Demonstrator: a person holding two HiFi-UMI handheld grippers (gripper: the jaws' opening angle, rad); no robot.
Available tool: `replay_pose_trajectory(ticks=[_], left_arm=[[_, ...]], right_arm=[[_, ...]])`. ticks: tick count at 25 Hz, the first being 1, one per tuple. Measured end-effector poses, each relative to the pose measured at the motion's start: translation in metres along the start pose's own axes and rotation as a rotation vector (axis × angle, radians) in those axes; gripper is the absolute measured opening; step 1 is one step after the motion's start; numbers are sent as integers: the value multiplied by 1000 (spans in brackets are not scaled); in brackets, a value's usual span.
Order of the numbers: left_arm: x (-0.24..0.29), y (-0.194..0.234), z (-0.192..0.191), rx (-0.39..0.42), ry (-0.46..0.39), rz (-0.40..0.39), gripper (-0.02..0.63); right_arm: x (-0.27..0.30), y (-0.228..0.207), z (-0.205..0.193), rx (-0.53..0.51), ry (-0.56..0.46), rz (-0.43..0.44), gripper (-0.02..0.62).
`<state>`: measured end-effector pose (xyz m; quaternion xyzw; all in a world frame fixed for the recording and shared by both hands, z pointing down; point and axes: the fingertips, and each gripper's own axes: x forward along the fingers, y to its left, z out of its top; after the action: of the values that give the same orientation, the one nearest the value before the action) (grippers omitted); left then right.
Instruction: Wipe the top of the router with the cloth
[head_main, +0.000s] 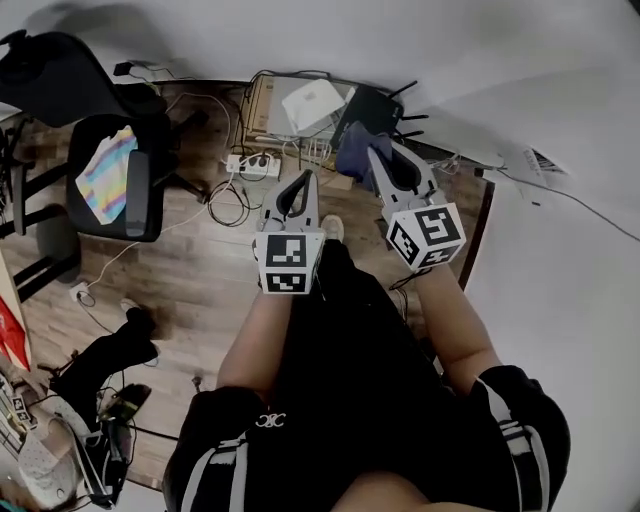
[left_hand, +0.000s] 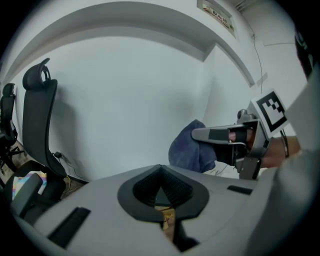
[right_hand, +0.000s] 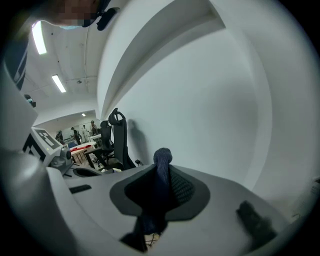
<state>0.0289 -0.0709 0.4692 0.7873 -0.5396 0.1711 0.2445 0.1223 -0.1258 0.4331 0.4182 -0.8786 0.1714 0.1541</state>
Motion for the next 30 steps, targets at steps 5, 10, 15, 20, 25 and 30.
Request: replay_pose_trajectory(ticks=[5,10,15,20,25,30], left_arm=[[44,34,-51,-48,29,-3,3],[78,67,-113,-77,74,8,3],[100,97,-170,-81,142,7,3],[116,109,-218,-73,202,-39,3],[132,126,-247,-75,232,-56,3],[152,138,-251,-87,229,-73,3]], right_arm=[[53,-4,-48,19,19,40,67],[102,-13,-113,27,73,41,67],[162,-25,-182,12,104,63,67],[216,-44,-225,9,112,39,67],[263,-44,-249,-34,130,45,67],[298,-49,-280,-164,212,68,67]])
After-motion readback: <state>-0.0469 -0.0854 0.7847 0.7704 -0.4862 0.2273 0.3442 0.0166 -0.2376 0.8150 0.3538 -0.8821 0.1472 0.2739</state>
